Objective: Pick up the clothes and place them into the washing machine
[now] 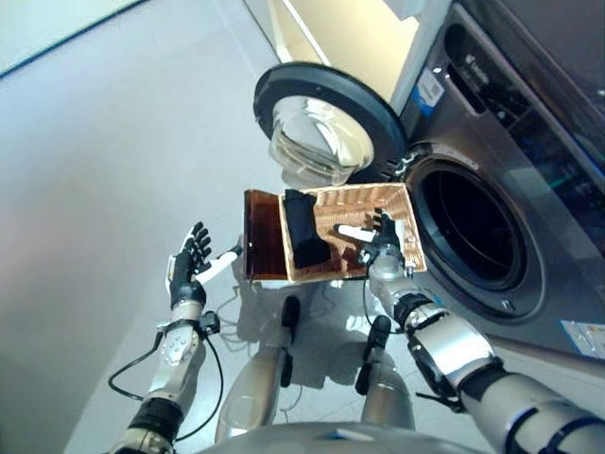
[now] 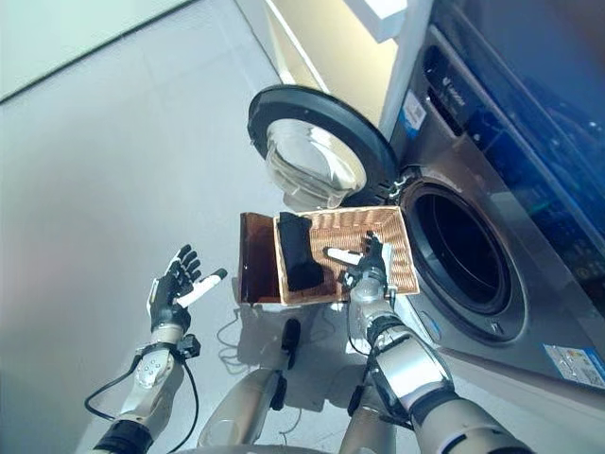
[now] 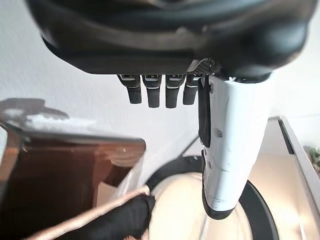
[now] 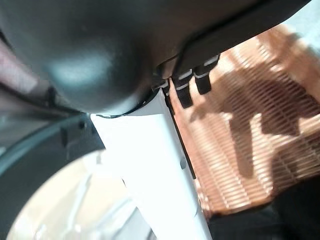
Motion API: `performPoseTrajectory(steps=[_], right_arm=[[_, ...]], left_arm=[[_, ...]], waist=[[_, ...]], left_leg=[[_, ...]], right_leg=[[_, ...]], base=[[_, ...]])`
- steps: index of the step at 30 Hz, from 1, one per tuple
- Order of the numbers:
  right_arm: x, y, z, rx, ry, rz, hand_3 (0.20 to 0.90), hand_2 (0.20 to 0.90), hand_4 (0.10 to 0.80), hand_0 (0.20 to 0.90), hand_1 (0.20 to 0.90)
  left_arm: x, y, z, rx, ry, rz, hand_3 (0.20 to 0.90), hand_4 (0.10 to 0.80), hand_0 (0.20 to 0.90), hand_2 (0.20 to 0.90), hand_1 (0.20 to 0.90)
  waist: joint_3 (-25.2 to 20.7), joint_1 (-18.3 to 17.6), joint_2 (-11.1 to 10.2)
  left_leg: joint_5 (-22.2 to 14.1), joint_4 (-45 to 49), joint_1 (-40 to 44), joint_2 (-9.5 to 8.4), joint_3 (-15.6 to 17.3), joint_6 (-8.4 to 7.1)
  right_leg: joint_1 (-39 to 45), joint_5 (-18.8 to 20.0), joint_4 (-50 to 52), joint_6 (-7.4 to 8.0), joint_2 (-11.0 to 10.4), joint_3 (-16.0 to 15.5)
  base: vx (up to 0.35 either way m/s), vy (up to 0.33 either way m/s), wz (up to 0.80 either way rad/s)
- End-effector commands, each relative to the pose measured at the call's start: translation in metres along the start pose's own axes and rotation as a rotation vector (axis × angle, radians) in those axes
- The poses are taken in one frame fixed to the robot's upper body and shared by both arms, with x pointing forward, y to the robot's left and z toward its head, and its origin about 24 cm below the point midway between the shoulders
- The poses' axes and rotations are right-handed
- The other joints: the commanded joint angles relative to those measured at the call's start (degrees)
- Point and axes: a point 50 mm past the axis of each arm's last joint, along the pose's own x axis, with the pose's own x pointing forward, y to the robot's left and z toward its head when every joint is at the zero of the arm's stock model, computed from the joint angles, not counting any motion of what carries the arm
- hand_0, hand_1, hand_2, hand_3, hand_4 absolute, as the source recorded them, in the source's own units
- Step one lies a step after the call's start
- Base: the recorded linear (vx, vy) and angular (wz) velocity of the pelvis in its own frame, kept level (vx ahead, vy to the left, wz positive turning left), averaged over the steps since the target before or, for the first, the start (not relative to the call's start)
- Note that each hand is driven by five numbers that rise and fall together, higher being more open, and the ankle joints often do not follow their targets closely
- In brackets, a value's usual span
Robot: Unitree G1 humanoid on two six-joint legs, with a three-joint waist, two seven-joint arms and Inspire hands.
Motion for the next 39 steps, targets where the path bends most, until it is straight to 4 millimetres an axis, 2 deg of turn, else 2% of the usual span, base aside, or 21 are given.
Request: performPoseTrajectory(steps=[1,6,7,8,12,15,19,25,27,30,31,36,39], right_arm=[[0.004,0.01,0.074,0.052,-0.231,-0.002,0.9,0.9,0.8,0.9,0.9],[0.004,0.012,0.088,0.069,-0.255,-0.002,0.9,0.9,0.8,0.9,0.9],[0.004,0.013,0.092,0.082,-0.259,-0.004,0.9,0.9,0.8,0.9,0.9],[0.003,0.014,0.095,0.087,-0.264,-0.002,0.9,0.9,0.8,0.9,0.9],[0.002,0.018,0.096,0.11,-0.253,0.006,0.9,0.9,0.8,0.9,0.9],[0.003,0.014,0.098,0.126,-0.244,-0.017,0.9,0.9,0.8,0.9,0.9],[0.006,0.006,0.099,0.147,-0.229,-0.055,0.9,0.9,0.8,0.9,0.9],[0.01,-0.005,0.093,0.153,-0.196,-0.112,0.9,0.9,0.8,0.9,0.9],[0.012,-0.01,0.097,0.145,-0.202,-0.137,0.9,0.9,0.8,0.9,0.9],[0.013,-0.016,0.101,0.141,-0.212,-0.156,0.9,0.9,0.8,0.9,0.9],[0.014,-0.019,0.108,0.148,-0.229,-0.174,0.9,0.9,0.8,0.9,0.9],[0.013,-0.019,0.114,0.153,-0.255,-0.184,0.9,0.9,0.8,0.9,0.9],[0.012,-0.019,0.123,0.186,-0.28,-0.185,0.9,0.9,0.8,0.9,0.9]], left_arm=[[0.023,0.01,0.057,0.066,-0.262,0.009,0.9,0.8,0.9,0.9,0.9],[0.025,0.01,0.061,0.073,-0.277,0.02,0.9,0.8,0.9,0.9,0.9],[0.026,0.01,0.063,0.078,-0.286,0.021,0.9,0.8,0.9,0.9,0.9],[0.026,0.01,0.065,0.078,-0.291,0.022,0.9,0.8,0.9,0.9,0.9],[0.031,0.007,0.07,0.092,-0.308,0.02,0.9,0.8,0.9,0.9,0.9],[0.033,0.005,0.075,0.091,-0.331,0.018,0.9,0.8,0.9,0.9,0.9],[0.035,0.001,0.079,0.091,-0.347,0.017,0.9,0.8,0.9,0.9,0.9],[0.033,-0.006,0.08,0.085,-0.355,0.012,0.9,0.8,0.9,0.9,0.9],[0.031,-0.004,0.081,0.087,-0.365,0.017,0.9,0.8,0.9,0.9,0.9],[0.031,-0.004,0.081,0.081,-0.367,0.02,0.9,0.8,0.9,0.9,0.9],[0.031,-0.005,0.08,0.077,-0.365,0.027,0.9,0.8,0.9,0.9,0.9],[0.03,-0.008,0.085,0.057,-0.391,0.022,0.9,0.8,0.9,0.9,0.9],[0.03,-0.011,0.093,0.047,-0.428,0.021,0.9,0.8,0.9,0.9,0.9]], waist=[[3.4,3.5,-3.6],[4.6,5.4,-4.5],[4.9,6.3,-5.0],[5.2,6.7,-5.3],[6.3,8.3,-6.1],[7.1,9.3,-6.3],[8.2,9.9,-5.8],[9.1,9.8,-4.7],[9.5,9.6,-3.5],[10.1,9.3,-2.9],[10.8,9.1,-2.5],[11.4,8.9,-2.5],[11.8,8.9,-3.3]], left_leg=[[-4.8,3.7,-4.2,-1.06,-0.1,-2.45],[-5.3,5.1,-6.3,-1.52,-1.4,-2.61],[-7.0,5.3,-6.3,-1.45,-2.1,-3.02],[-7.0,5.6,-6.8,-1.51,-2.4,-3.14],[-7.0,6.3,-8.6,-1.94,-3.5,-3.46],[-6.9,6.7,-10.0,-2.22,-4.2,-3.76],[-6.9,7.5,-11.9,-2.65,-4.6,-3.81],[-7.6,9.4,-13.4,-2.79,-3.7,-3.49],[-7.9,10.2,-14.1,-2.76,-3.3,-3.33],[-8.1,10.9,-14.8,-2.6,-2.9,-3.23],[-8.3,11.9,-15.6,-2.5,-2.5,-3.18],[-8.0,12.1,-17.4,-2.3,-2.9,-3.43],[-7.6,11.9,-18.5,-2.28,-3.4,-3.71]], right_leg=[[0.2,-2.7,2.5,-1.34,-2.0,-0.3],[0.0,-3.5,3.5,-1.36,-2.2,-2.0],[0.5,-5.3,4.2,-0.95,-2.1,-2.2],[0.5,-5.5,4.4,-0.93,-2.1,-2.7],[0.2,-6.4,5.2,-1.09,-1.9,-4.3],[-0.5,-7.1,6.1,-1.26,-1.8,-5.4],[-2.1,-8.2,7.9,-1.51,-2.0,-6.1],[-4.0,-8.9,10.2,-1.74,-2.3,-5.4],[-5.3,-9.1,11.2,-1.88,-2.3,-4.7],[-6.2,-9.0,11.7,-1.95,-2.5,-4.1],[-7.1,-9.0,12.4,-1.97,-2.4,-3.8],[-9.3,-9.6,13.5,-2.06,-2.3,-3.8],[-10.3,-10.2,14.5,-2.22,-2.2,-4.2]], base=[[0.023,-0.01,0.23],[0.059,-0.022,0.21],[0.166,-0.073,0.27],[0.163,-0.076,0.25],[0.048,-0.038,0.29],[0.045,-0.04,0.31],[0.017,-0.004,0.32],[0.003,0.039,0.09],[-0.05,0.047,-0.09],[-0.064,0.045,-0.17],[-0.076,0.044,-0.12],[-0.024,-0.012,-0.08],[0.004,-0.061,0.08]])
